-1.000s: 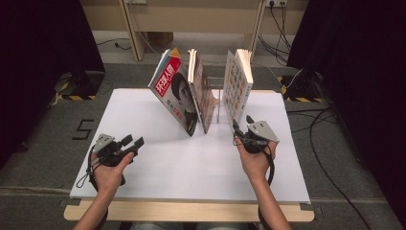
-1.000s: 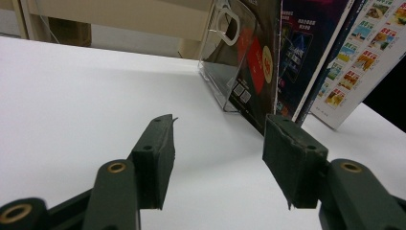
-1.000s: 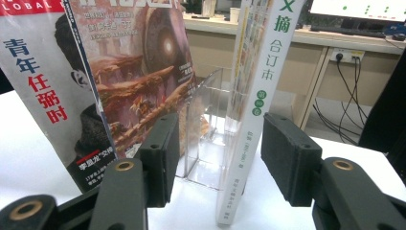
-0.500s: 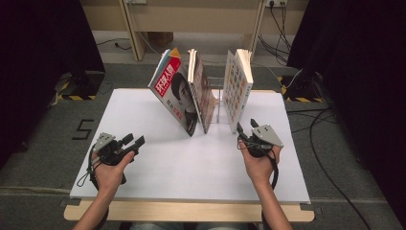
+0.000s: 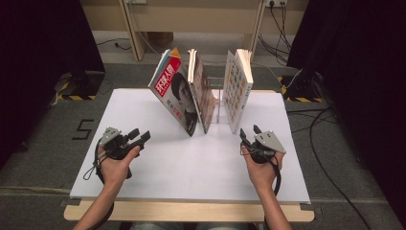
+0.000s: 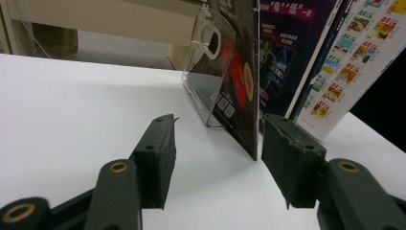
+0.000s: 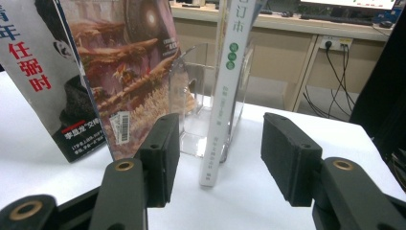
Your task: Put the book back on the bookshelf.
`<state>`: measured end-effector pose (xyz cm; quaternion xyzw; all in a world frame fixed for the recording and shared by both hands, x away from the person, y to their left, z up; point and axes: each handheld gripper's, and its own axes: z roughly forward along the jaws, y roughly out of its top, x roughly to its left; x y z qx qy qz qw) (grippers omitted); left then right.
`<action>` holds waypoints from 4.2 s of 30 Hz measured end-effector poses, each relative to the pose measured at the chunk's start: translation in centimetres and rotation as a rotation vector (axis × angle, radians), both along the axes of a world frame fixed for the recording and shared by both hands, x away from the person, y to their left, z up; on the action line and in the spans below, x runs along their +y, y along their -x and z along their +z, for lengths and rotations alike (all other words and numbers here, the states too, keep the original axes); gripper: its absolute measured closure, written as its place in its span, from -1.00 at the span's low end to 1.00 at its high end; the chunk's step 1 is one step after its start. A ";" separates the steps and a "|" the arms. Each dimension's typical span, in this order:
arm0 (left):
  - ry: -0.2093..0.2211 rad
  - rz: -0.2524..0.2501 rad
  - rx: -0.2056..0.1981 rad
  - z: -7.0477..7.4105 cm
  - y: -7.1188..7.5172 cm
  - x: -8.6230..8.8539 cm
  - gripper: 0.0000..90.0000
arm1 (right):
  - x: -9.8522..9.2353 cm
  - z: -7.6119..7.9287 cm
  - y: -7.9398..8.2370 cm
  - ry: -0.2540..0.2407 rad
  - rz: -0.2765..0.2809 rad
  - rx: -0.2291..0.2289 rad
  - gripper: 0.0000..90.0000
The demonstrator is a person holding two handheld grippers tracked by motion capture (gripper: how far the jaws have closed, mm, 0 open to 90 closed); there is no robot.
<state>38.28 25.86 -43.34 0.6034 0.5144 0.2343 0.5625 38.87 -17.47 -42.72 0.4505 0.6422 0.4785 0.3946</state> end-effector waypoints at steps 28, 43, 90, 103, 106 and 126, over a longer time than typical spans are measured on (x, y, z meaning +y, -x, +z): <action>0.035 -0.031 -0.027 4.1 -5.7 -4.0 0.05 | -0.6 -1.5 0.7 0.004 -0.005 0.034 0.08; 0.069 0.037 -0.023 6.1 -9.5 -5.0 0.14 | -0.8 -1.6 0.7 -0.002 -0.007 0.040 0.08; -0.096 0.132 -0.148 12.0 -14.3 -9.7 0.92 | -1.0 -2.1 0.5 -0.009 0.001 0.073 0.08; -0.122 0.148 -0.208 10.5 -13.3 -9.5 0.88 | -0.7 -2.4 0.6 -0.002 0.011 0.082 0.08; -0.123 0.149 -0.209 10.5 -13.3 -9.4 0.84 | -0.7 -2.4 0.5 -0.001 0.013 0.080 0.08; -0.091 0.129 -0.172 10.5 -13.3 -9.3 0.35 | -0.5 -2.4 0.6 0.000 0.014 0.081 0.08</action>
